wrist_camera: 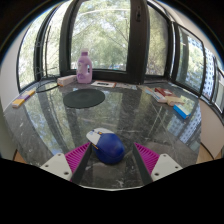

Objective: Arrange mouse

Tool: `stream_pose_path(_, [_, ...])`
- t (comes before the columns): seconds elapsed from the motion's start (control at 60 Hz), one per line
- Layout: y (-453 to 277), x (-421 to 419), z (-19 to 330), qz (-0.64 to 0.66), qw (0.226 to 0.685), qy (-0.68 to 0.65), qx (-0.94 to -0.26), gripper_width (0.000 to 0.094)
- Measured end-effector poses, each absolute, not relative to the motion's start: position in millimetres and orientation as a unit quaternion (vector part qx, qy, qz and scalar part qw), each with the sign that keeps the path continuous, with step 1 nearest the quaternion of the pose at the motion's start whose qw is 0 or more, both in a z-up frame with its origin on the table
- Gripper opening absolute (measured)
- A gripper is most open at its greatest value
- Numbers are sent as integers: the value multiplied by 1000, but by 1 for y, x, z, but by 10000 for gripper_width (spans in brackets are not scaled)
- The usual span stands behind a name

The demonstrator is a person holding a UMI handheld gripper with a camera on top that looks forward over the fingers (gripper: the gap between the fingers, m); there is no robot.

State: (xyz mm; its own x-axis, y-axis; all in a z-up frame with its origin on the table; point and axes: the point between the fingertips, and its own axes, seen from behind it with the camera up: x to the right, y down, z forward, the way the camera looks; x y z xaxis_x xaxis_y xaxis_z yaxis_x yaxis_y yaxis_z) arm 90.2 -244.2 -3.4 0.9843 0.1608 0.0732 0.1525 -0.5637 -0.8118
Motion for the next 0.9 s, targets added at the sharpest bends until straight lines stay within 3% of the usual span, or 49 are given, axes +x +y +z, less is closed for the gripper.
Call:
stream_pose_path(0.25, [-202,100,-9,9,454,-57,-889,834])
stream_pose_path(0.317, [-197,100,-14,8,448,-49,-893,761])
stream_pose_path(0.433, [-193,92,-14,13,452,-47,-891,511])
stream_pose_path(0.7, [-192,94,-13,-8,440,9,-898,356])
stream_pose_path(0.8, [-196,98,-6,-37,435,37,-899,356])
stream_pose_path(0.9, [-193,110,23,-73,452,74,-886,356])
